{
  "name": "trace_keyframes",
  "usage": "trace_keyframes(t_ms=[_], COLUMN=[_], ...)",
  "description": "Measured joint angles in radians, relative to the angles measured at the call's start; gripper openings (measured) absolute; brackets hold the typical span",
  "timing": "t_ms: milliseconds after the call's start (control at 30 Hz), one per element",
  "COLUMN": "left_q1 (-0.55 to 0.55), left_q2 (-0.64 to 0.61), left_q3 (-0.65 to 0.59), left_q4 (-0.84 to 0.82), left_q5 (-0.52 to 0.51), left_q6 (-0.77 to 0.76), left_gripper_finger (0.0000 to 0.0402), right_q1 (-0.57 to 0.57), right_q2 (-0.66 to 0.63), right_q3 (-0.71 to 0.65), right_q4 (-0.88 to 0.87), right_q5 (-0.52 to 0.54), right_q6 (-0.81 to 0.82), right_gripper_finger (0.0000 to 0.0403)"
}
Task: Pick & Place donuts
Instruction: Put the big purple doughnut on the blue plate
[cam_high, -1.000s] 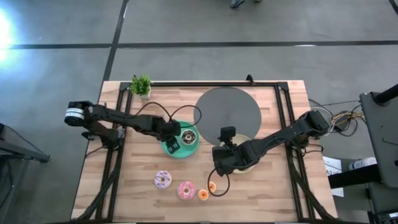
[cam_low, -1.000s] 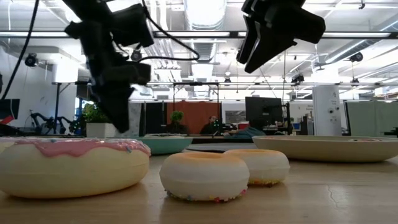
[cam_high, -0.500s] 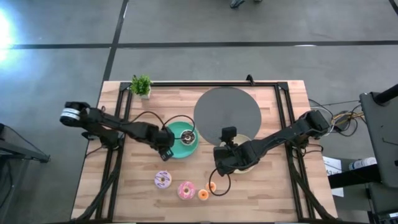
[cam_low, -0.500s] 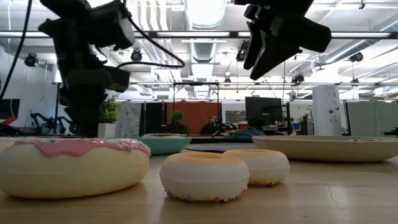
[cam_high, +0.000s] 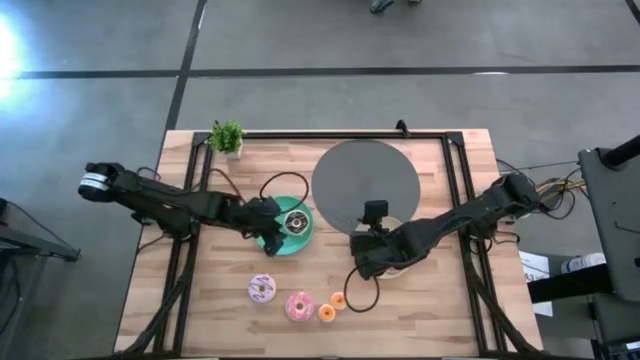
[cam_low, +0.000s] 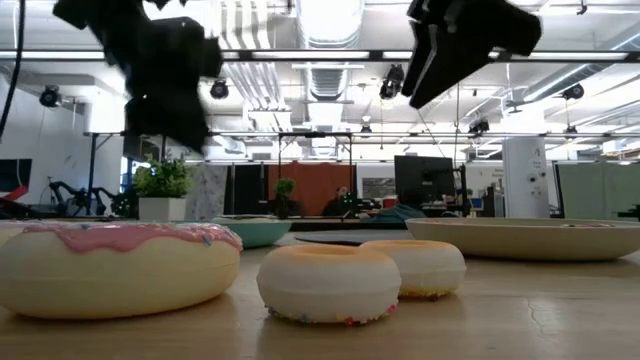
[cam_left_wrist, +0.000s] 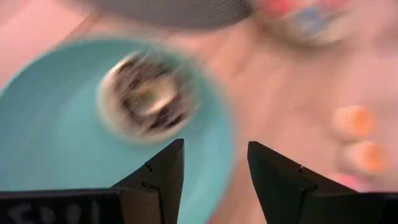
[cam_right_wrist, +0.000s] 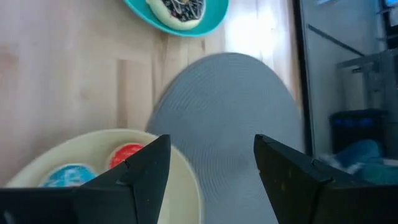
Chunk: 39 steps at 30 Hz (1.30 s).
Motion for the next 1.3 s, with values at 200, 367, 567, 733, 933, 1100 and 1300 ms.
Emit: trace_keyframes(t_ms=[200, 367, 567, 733, 933, 1100, 1300], left_q1=[-0.077, -0.200, -0.343, -0.423, -0.460, -0.462, -0.462], left_q2=[-0.045, -0.045, -0.044, 0.012, 0.108, 0.180, 0.241], left_q3=[-0.012, -0.013, -0.011, -0.018, -0.020, -0.020, -0.010], left_q4=[0.109, 0.090, -0.117, -0.211, -0.199, -0.145, -0.103], left_q5=[0.075, 0.125, 0.083, 0.070, 0.053, 0.053, 0.056], left_q6=[0.029, -0.055, -0.425, -0.608, -0.616, -0.588, -0.589], left_gripper_finger=[0.0152, 0.0152, 0.0152, 0.0152, 0.0152, 0.0152, 0.0152], right_q1=[0.011, 0.045, 0.041, 0.042, 0.041, 0.041, 0.041], right_q2=[-0.173, -0.257, -0.230, -0.174, -0.124, -0.125, -0.132], right_q3=[-0.144, -0.221, -0.239, -0.226, -0.190, -0.188, -0.189], right_q4=[0.064, 0.179, 0.221, 0.211, 0.208, 0.185, 0.140], right_q5=[-0.205, -0.278, -0.281, -0.282, -0.279, -0.278, -0.270], right_q6=[0.163, 0.207, 0.227, 0.185, 0.114, 0.117, 0.125], right_gripper_finger=[0.0224, 0.0224, 0.0224, 0.0224, 0.0224, 0.0224, 0.0224])
